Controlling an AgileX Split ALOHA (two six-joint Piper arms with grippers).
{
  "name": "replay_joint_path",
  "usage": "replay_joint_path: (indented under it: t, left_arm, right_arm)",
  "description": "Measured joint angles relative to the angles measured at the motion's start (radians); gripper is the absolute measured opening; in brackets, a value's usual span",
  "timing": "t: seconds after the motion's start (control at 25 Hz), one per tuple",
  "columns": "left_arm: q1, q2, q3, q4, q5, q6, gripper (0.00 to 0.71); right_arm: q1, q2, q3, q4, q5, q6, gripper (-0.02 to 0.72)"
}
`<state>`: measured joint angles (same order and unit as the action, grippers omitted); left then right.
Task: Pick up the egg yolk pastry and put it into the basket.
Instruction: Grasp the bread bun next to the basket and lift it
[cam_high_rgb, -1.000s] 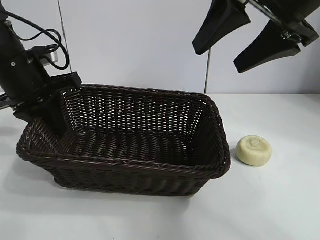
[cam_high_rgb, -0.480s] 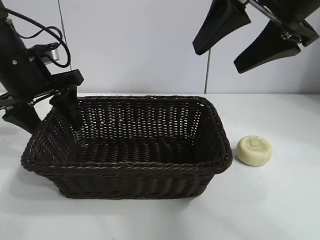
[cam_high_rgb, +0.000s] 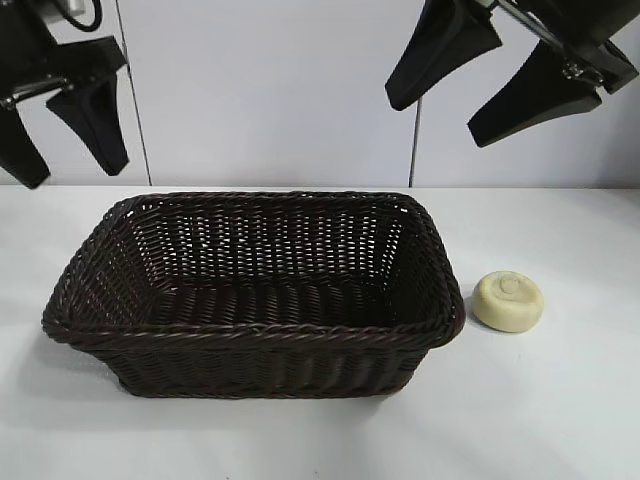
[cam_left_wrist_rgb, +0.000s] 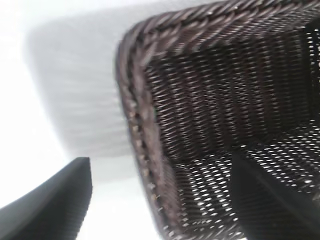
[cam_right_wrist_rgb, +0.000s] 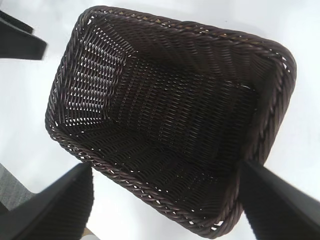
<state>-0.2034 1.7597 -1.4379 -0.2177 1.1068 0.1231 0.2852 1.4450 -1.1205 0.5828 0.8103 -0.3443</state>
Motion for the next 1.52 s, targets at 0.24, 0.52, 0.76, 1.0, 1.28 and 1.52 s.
replay_joint_path:
  t: [0.24, 0.52, 0.76, 1.0, 1.28, 1.52]
  left_arm:
    - [0.025, 0.002, -0.017, 0.164, 0.017, -0.08, 0.552]
    - [0.182, 0.003, -0.017, 0.192, 0.026, -0.103, 0.552]
    - [0.208, 0.002, -0.017, 0.202, 0.078, -0.103, 0.552]
    - [0.208, -0.065, 0.016, 0.201, 0.11, -0.103, 0.552]
    - [0.208, -0.318, 0.241, 0.202, 0.1, -0.103, 0.542]
    - [0.208, -0.615, 0.485, 0.202, 0.054, -0.108, 0.541]
  right_arm:
    - [0.0, 0.0, 0.0, 0.0, 0.0, 0.0, 0.579]
    - [0.0, 0.0, 0.0, 0.0, 0.0, 0.0, 0.579]
    - [0.0, 0.0, 0.0, 0.0, 0.0, 0.0, 0.579]
    - [0.0, 0.0, 0.0, 0.0, 0.0, 0.0, 0.579]
    - [0.0, 0.0, 0.0, 0.0, 0.001, 0.0, 0.579]
    - [0.0, 0.0, 0.0, 0.0, 0.005, 0.0, 0.579]
